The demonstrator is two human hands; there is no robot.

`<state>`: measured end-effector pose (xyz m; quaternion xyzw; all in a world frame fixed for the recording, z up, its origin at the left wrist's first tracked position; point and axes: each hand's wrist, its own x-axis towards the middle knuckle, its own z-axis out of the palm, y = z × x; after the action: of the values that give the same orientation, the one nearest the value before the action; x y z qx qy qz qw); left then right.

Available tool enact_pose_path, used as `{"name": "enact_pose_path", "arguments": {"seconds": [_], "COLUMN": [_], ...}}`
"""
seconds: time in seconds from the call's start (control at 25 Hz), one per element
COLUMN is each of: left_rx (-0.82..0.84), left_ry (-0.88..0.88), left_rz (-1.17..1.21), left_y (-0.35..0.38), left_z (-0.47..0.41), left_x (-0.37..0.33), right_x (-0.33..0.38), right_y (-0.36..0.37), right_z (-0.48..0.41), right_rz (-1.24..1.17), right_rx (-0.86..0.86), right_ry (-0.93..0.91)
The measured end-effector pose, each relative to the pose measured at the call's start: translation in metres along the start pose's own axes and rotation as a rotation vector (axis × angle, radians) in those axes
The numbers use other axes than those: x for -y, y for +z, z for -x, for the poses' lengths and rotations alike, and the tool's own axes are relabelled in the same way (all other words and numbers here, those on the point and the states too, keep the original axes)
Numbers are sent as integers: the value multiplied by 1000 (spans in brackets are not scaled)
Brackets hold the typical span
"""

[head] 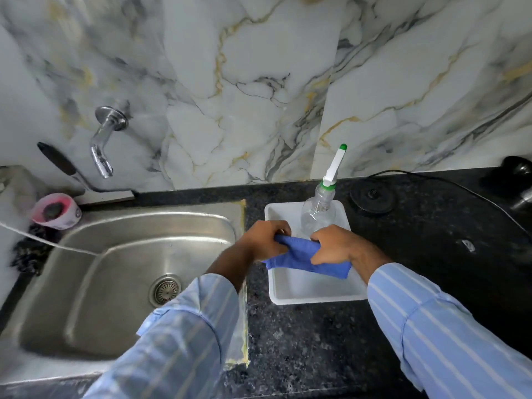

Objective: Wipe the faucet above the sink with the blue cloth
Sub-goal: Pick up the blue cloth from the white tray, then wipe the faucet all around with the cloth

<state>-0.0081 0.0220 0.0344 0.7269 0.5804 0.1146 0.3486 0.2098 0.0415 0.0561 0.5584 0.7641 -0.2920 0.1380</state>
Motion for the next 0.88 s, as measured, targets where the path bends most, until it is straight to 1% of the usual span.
{"name": "enact_pose_path", "arguments": {"seconds": [0.08,0.2,0.4,0.52,0.68,0.76,0.84,0.88], "left_rx": [-113,-313,-641,-811,-886,-931,-954,-958], "left_ry": [11,-64,-127,-129,-127,-160,-184,-189], "left_rz": [78,240,428,445,388,317,265,253], "left_y": [-38,-100,-214,-286,-360,-384,-399,-404], "left_z": [21,54,103,119,117,108,93,84], "left_x": [10,36,92,129,178,201,221,228], "right_x": [33,84,191,260,341,368,385,391], "right_y": [-21,-51,-97,-121,-137,-142,-145,-144], "right_z": [2,-3,-31,-60,-111,-139,-160,-168], "right_rz": [-30,-160,-506,-634,-608,-581,-609,-544], "right_rx": [-23,-134,-377,-547,-708,-807,-875,-944], "right_ry": [-75,-136,-290,-371,-426,-406,-362,-342]}}
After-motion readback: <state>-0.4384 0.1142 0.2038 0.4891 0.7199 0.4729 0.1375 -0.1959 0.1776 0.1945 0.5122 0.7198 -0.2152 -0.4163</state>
